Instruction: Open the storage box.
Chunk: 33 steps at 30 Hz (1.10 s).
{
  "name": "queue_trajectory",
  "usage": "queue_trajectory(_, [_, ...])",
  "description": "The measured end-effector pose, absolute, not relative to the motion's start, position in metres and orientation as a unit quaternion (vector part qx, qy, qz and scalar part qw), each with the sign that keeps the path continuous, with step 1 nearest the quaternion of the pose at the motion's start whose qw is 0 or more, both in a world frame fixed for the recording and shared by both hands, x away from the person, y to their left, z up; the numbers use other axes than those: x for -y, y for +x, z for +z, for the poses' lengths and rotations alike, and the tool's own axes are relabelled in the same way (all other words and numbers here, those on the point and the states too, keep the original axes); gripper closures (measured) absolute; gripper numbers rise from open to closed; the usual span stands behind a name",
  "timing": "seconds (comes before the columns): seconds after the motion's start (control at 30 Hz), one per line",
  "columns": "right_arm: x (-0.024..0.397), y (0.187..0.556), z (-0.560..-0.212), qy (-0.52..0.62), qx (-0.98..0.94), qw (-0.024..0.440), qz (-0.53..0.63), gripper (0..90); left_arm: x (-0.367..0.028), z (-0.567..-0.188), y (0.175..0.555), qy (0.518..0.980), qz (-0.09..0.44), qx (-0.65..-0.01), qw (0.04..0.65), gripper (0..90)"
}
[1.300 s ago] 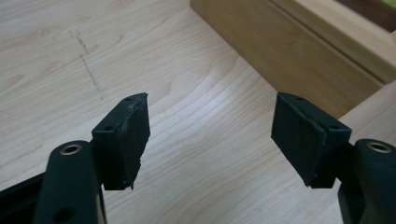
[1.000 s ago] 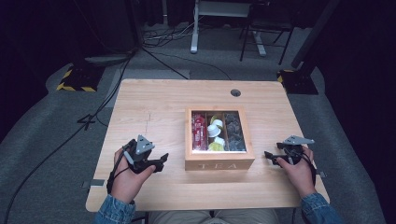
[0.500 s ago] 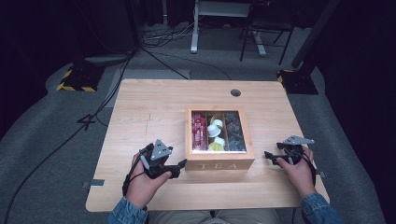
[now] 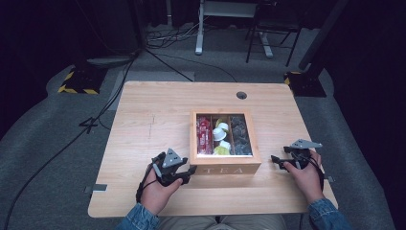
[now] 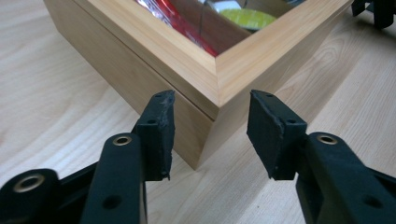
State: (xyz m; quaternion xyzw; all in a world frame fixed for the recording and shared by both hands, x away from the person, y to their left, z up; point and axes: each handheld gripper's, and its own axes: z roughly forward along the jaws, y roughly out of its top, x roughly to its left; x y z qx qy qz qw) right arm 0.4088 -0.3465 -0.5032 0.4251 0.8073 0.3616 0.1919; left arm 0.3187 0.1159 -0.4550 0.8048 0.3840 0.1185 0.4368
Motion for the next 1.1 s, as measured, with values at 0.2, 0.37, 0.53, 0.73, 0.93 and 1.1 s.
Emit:
queue_trajectory(0.2, [0.3465,0.4088,-0.5032,0.425,-0.807,0.192,0.362,23.8,-0.1145,-0.4572,0.3181,0.809,0.127,-0.381,0.429,58.6])
queue_trajectory(0.37, [0.3465,0.4088,-0.5032,0.425,-0.807,0.192,0.362,23.8,-0.1131,-0.4562,0.3161,0.813,0.142,-0.373,0.423,60.6])
queue_trajectory(0.53, [0.3465,0.4088,-0.5032,0.425,-0.807,0.192,0.362,23.8,-0.1132,-0.4541,0.3148,0.818,0.147,-0.369,0.416,64.0])
queue_trajectory(0.73, [0.3464,0.4088,-0.5032,0.425,-0.807,0.192,0.361,23.8,-0.1126,-0.4511,0.3129,0.830,0.168,-0.352,0.398,71.8])
queue_trajectory(0.93, [0.3463,0.4087,-0.5031,0.424,-0.808,0.191,0.361,23.6,-0.1131,-0.4493,0.3125,0.831,0.171,-0.352,0.397,74.5])
queue_trajectory(1.1, [0.3453,0.4048,-0.4950,0.420,-0.811,0.156,0.377,25.5,-0.1135,-0.4489,0.3132,0.829,0.162,-0.353,0.403,75.3])
